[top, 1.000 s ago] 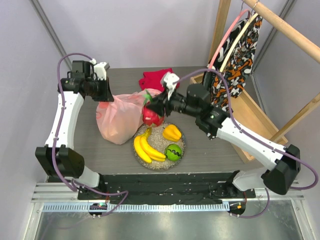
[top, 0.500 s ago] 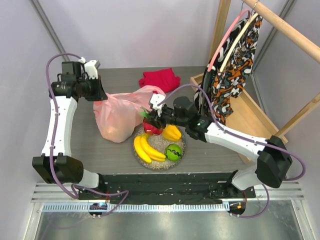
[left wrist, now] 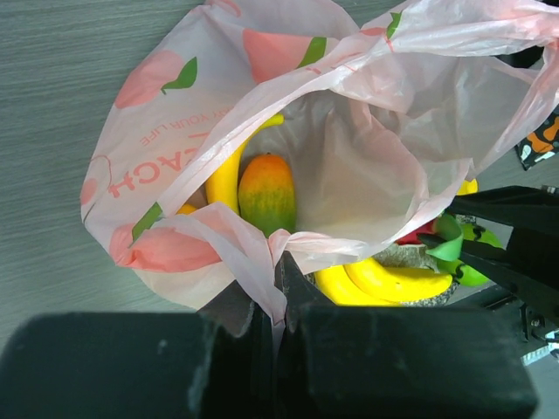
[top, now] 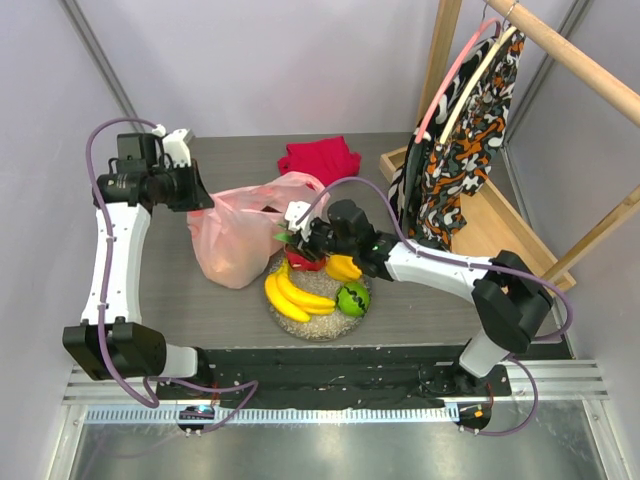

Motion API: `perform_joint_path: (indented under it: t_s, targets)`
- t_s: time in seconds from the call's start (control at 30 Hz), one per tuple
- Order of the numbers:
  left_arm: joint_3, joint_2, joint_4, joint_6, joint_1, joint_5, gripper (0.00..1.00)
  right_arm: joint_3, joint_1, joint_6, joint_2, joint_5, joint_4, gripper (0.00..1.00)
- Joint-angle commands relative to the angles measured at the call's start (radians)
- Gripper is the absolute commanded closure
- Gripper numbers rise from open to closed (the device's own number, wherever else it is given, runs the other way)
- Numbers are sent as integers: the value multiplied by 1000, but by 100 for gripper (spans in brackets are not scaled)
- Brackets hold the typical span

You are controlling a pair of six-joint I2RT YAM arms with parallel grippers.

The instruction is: Take the fake fruits out of the plastic bag

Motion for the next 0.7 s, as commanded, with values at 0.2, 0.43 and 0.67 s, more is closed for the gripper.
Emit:
perform_joint_path:
  t_s: [0.2, 0.43, 0.67]
  targets:
    - [-29, -47, 23, -13, 24, 65, 100, 74, 2, -3, 18, 17, -12, 59]
    - [-50, -76, -40, 7, 24, 50, 100, 132, 4, 10, -99, -48, -123, 29]
    - [-162, -174, -111, 189, 24, -17, 100, 196, 4, 120, -177, -108, -108, 32]
